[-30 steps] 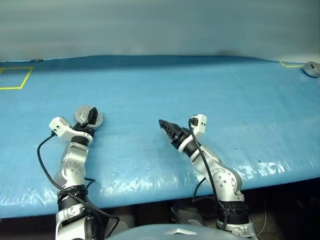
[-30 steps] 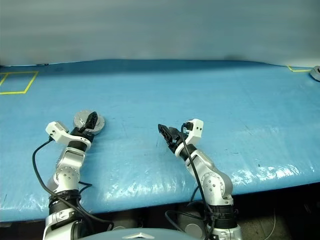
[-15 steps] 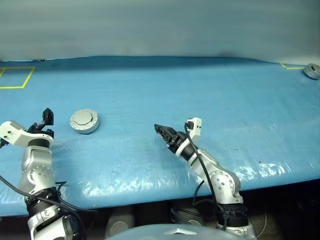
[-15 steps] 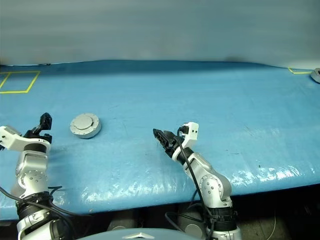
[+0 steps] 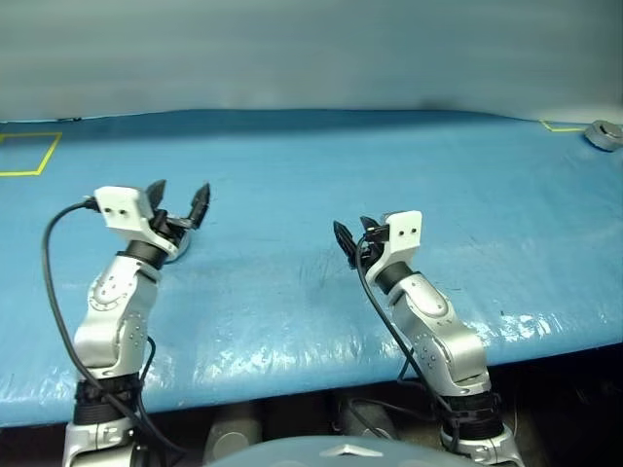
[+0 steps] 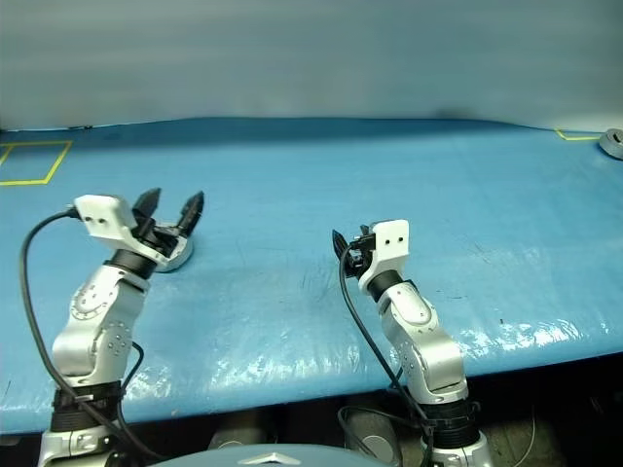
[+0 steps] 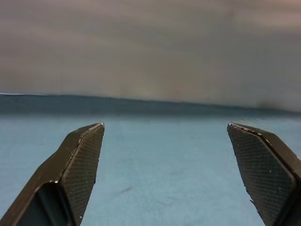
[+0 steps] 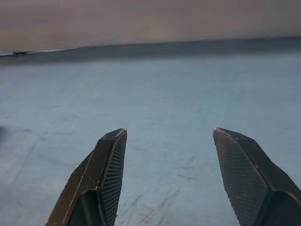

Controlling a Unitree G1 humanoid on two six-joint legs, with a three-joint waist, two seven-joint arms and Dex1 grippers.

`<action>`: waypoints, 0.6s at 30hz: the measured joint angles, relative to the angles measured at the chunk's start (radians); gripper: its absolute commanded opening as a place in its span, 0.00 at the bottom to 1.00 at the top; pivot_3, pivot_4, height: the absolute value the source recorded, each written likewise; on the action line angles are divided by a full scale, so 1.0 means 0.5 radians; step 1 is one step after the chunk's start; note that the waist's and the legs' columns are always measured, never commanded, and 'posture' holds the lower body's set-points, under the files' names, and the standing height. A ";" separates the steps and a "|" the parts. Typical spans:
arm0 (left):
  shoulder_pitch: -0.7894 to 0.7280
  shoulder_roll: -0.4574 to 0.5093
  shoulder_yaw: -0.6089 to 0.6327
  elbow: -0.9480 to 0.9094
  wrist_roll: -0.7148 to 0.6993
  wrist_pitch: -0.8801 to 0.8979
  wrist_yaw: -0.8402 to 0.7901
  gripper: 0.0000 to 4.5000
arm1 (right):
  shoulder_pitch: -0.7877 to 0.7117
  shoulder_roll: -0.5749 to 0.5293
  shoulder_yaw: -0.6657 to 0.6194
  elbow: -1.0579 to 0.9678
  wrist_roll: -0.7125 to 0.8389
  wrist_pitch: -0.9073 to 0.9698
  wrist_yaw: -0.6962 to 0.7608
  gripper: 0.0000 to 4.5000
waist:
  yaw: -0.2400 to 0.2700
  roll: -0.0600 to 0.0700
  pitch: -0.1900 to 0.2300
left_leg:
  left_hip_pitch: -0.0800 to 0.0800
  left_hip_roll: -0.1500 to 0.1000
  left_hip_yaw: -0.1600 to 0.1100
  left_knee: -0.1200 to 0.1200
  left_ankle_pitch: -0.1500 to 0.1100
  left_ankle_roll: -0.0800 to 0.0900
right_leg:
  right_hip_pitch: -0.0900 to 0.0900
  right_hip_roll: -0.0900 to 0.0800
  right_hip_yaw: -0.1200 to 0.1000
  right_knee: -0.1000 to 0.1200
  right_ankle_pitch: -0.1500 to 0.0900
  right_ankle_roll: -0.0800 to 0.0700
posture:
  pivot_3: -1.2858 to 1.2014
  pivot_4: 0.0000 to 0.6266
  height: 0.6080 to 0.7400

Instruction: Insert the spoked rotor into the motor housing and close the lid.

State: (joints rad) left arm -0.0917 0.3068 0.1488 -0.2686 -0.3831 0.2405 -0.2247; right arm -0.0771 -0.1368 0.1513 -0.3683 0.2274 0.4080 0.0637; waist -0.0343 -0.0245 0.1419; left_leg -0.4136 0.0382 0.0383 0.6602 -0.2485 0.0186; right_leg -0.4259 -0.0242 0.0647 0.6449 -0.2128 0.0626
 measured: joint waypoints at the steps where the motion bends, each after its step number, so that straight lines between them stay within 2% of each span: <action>1: 0.046 -0.058 -0.053 -0.025 0.063 -0.006 0.050 0.99 | 0.035 0.008 0.018 -0.027 -0.073 -0.032 -0.041 0.69 | 0.001 0.000 0.000 | 0.000 0.000 0.000 0.000 0.000 0.000 | 0.000 0.000 0.000 0.000 0.000 0.000 | 0.52 0.24 1.00; 5: 0.193 -0.228 -0.175 -0.047 0.307 -0.017 0.272 0.99 | 0.182 0.014 0.081 -0.080 -0.341 -0.148 -0.166 0.69 | 0.008 -0.001 0.000 | -0.001 0.000 0.000 0.002 0.000 0.000 | 0.000 -0.001 0.000 0.000 0.000 0.000 | 0.52 0.24 1.00; 12: 0.512 -0.383 -0.209 -0.084 0.726 -0.143 0.603 0.99 | 0.492 0.061 0.025 -0.086 -0.462 -0.250 -0.248 0.69 | 0.017 -0.001 0.000 | 0.001 0.000 0.000 0.006 0.001 0.002 | 0.002 -0.003 0.003 0.000 -0.006 -0.008 | 0.52 0.24 1.00; 15: 0.622 -0.508 -0.153 -0.139 0.724 -0.138 0.683 0.99 | 0.587 0.032 0.024 -0.094 -0.539 -0.304 -0.250 0.69 | 0.019 -0.002 -0.001 | 0.002 0.002 0.000 0.007 0.001 0.003 | 0.001 -0.004 0.003 0.000 -0.008 -0.004 | 0.52 0.24 1.00; 18: 0.785 -0.531 -0.160 -0.172 0.724 -0.139 0.667 0.99 | 0.688 0.034 0.024 -0.112 -0.584 -0.319 -0.249 0.69 | 0.016 -0.002 -0.001 | 0.001 0.004 0.001 0.006 0.001 0.003 | -0.001 -0.003 0.003 0.000 -0.009 -0.005 | 0.52 0.24 1.00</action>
State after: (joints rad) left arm 0.3009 0.0412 0.0686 -0.3546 -0.0211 0.1711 0.1090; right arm 0.2671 -0.1199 0.1635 -0.4240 -0.0647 0.2483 -0.0610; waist -0.0263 -0.0254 0.1415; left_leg -0.4129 0.0404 0.0390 0.6632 -0.2480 0.0201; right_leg -0.4264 -0.0257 0.0660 0.6450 -0.2174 0.0603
